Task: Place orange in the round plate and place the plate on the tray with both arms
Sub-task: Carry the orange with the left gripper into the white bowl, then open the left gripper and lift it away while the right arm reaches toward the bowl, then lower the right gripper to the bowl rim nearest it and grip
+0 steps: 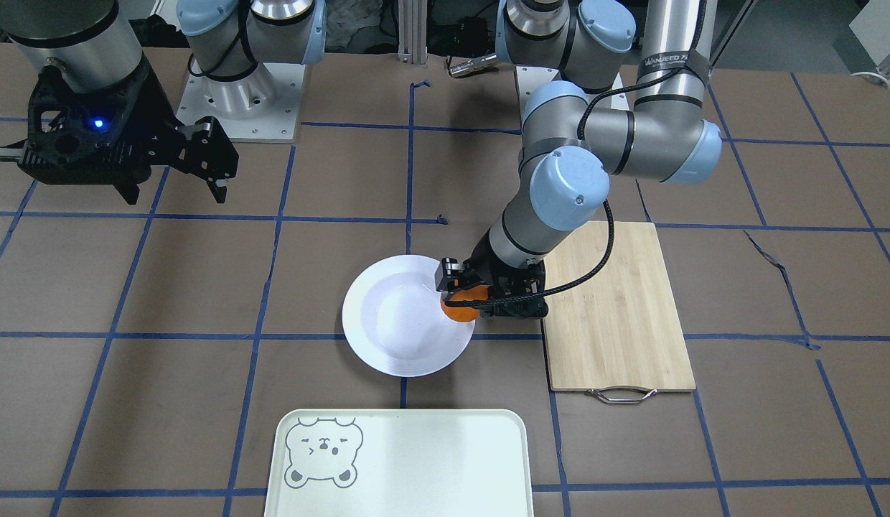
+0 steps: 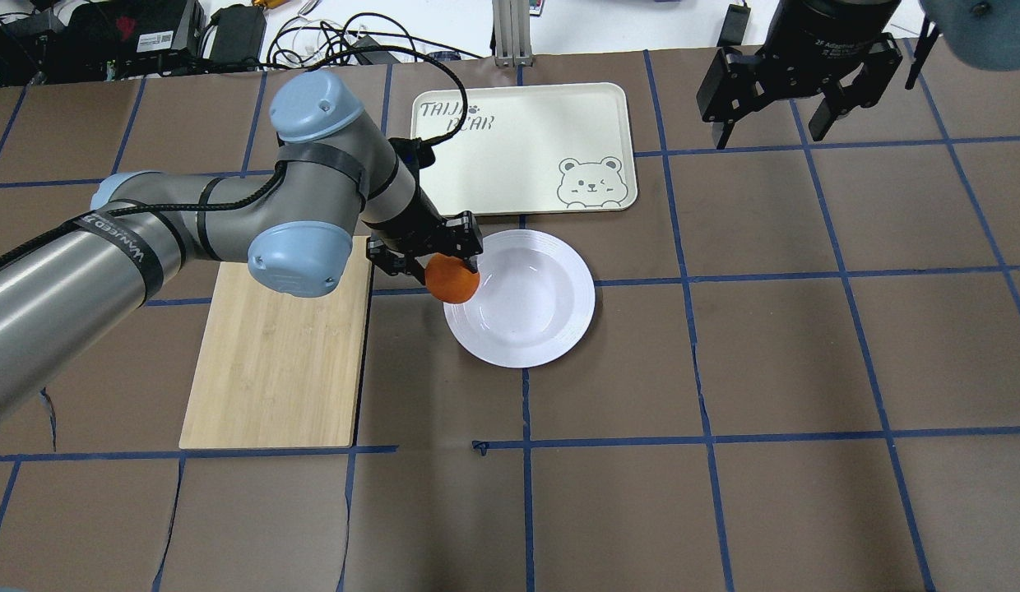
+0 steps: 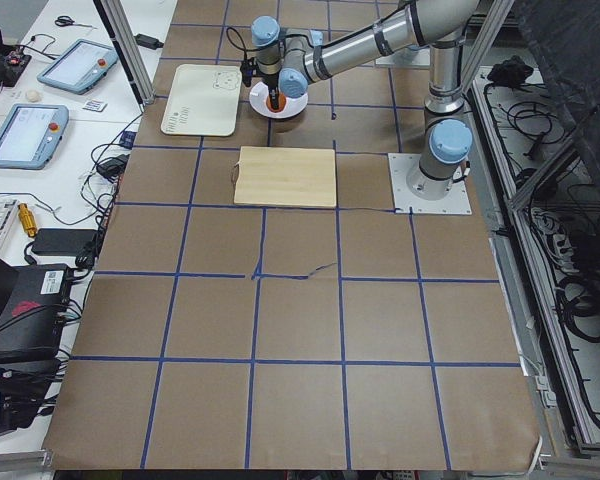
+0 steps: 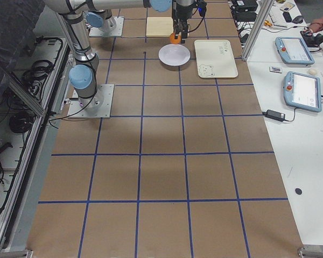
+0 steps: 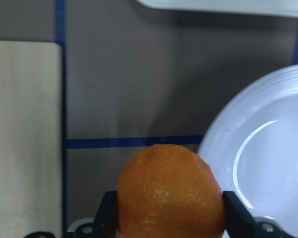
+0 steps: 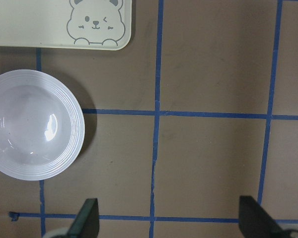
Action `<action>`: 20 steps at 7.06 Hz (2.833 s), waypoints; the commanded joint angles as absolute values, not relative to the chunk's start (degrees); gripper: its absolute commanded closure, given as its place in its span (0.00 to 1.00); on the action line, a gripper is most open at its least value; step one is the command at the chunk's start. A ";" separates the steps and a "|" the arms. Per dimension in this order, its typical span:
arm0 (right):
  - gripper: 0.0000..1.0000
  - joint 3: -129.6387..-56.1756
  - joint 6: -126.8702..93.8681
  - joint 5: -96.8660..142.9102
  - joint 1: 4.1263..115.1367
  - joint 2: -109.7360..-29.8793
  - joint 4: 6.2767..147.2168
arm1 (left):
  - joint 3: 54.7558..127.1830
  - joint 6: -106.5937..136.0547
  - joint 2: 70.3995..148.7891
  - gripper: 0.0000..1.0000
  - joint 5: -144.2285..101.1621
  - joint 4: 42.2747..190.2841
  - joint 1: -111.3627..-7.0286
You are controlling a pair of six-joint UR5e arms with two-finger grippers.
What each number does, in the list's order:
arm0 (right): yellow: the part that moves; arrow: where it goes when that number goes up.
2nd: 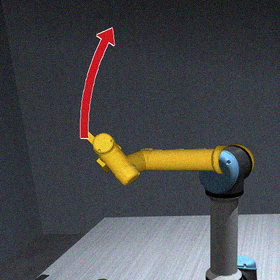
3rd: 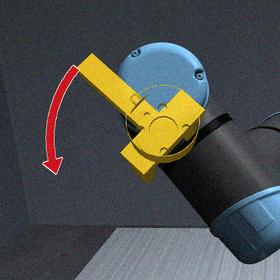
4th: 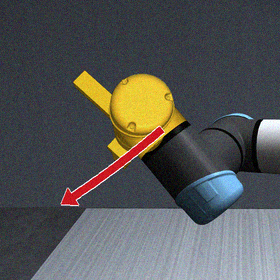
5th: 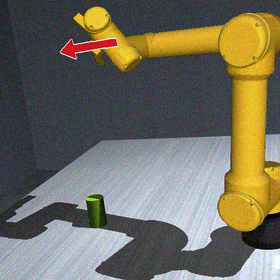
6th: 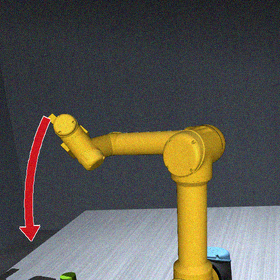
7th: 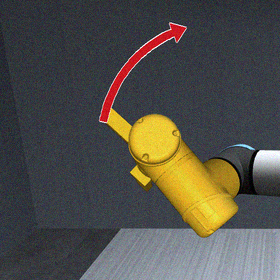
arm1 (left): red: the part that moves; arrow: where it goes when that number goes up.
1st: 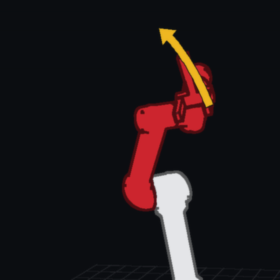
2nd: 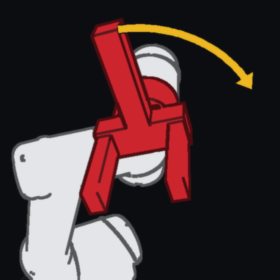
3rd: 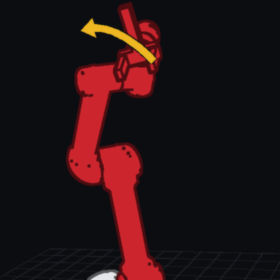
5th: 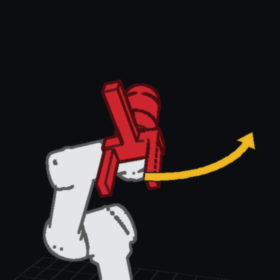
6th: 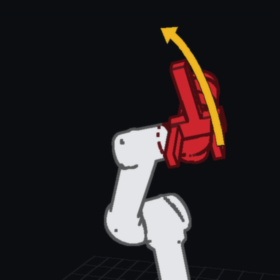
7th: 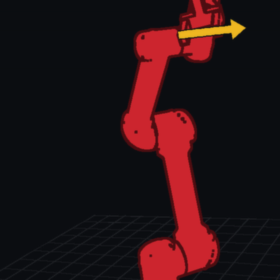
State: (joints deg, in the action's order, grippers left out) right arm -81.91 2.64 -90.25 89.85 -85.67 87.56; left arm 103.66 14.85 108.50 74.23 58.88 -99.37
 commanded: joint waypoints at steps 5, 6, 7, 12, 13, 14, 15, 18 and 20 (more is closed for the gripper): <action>0.00 -82.09 2.64 -89.74 89.47 -85.61 87.54 | 104.23 20.74 115.75 0.51 66.27 49.84 -102.66; 0.00 -82.18 2.03 -89.39 89.39 -85.61 87.54 | 103.89 20.57 115.58 0.01 66.70 49.66 -102.66; 0.00 -82.35 1.41 -89.30 89.21 -85.61 87.54 | 103.19 20.31 114.53 0.00 67.58 50.18 -102.57; 0.02 -93.99 1.93 -74.22 86.67 -85.61 101.46 | 81.32 16.72 103.13 0.00 83.81 90.57 -102.30; 0.02 -100.05 2.19 -69.57 84.66 -85.61 107.52 | 81.39 14.00 99.62 0.00 89.16 93.05 -102.39; 0.01 -106.55 2.20 -62.13 82.46 -85.61 114.28 | 81.56 12.84 96.80 0.00 89.38 94.38 -102.48; 0.00 -111.74 2.20 -59.62 82.27 -85.61 120.96 | 83.48 12.66 94.68 0.00 89.38 95.09 -102.31; 0.00 -122.05 2.72 -50.66 82.35 -76.41 143.11 | 93.15 8.45 89.31 0.00 89.12 83.27 -98.02; 0.00 -124.79 8.39 -44.07 82.44 -74.10 145.99 | 92.46 8.44 88.77 0.00 89.47 83.93 -96.07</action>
State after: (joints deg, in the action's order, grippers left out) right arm -122.82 4.26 -48.33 82.41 -75.62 144.06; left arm 92.54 8.65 89.17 89.34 84.12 -97.16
